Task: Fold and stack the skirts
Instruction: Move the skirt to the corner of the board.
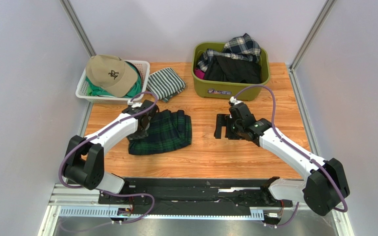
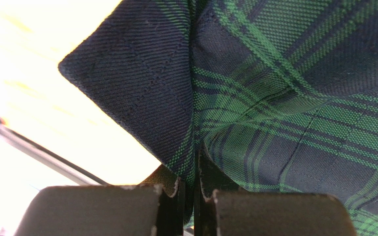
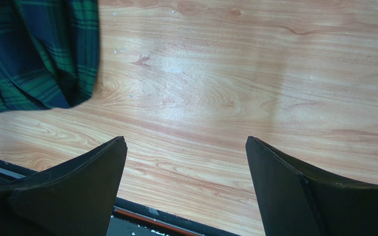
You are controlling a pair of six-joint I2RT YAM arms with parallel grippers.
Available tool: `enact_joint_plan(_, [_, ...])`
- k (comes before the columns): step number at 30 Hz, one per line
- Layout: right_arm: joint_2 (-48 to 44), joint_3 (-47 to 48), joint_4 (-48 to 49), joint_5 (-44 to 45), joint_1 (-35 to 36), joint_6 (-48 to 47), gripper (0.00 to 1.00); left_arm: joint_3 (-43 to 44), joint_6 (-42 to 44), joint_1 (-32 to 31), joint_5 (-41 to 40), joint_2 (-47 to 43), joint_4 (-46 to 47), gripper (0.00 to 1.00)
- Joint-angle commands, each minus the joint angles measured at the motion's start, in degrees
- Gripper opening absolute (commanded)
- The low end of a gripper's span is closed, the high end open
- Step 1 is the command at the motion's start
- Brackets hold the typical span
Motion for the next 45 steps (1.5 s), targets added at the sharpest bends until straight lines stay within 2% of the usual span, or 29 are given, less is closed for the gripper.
enact_joint_plan(1, [-2.69, -0.5, 0.29, -1.75, -0.74, 0.16, 0.96, 1.99, 17.25, 3.9, -8.56, -2.29, 7.38, 0.0])
enact_joint_plan(4, [-3.31, -0.67, 0.29, -1.75, -0.82, 0.08, 0.96, 0.58, 25.63, 5.57, -9.69, -3.26, 15.04, 0.0])
enact_joint_plan(7, [-3.13, -0.15, -0.06, -1.67, -1.0, -0.54, 0.96, -1.87, 30.04, 8.37, -10.06, -3.26, 20.84, 0.0])
enact_joint_plan(11, [-3.31, 0.2, -0.24, -0.62, -1.79, -1.24, 0.96, -2.23, 31.37, 13.21, -10.31, -0.72, 23.4, 0.0])
enact_joint_plan(15, [-2.43, 0.73, -0.76, -0.17, -3.37, -1.94, 0.96, -0.48, 29.27, 19.35, -12.61, 2.88, 20.86, 0.0])
enact_joint_plan(20, [0.99, 1.79, -1.38, -0.43, -6.0, -1.68, 0.96, -2.5, 34.8, 22.0, -14.35, 1.67, 27.35, 0.0])
enact_joint_plan(27, [6.27, 4.6, -1.99, -1.49, -8.12, -1.51, 0.95, -2.5, 35.5, 32.1, -13.49, -0.63, 31.84, 0.0])
enact_joint_plan(36, [6.97, 6.71, -2.17, -0.61, -8.47, -1.16, 0.95, 1.71, 41.66, 34.48, -16.73, 6.05, 40.72, 0.01])
enact_joint_plan(38, [7.32, 7.06, -2.26, -0.61, -8.47, -0.89, 0.95, 2.51, 40.0, 35.1, -19.62, 6.84, 38.88, 0.17])
enact_joint_plan(39, [7.24, 7.06, -2.26, -0.79, -8.47, -0.81, 0.95, 2.95, 37.47, 35.28, -20.85, 7.02, 38.09, 0.4])
enact_joint_plan(45, [6.1, 7.06, -2.26, -0.35, -8.47, -1.16, 0.95, 4.88, 31.91, 35.89, -20.26, 5.44, 31.77, 0.92])
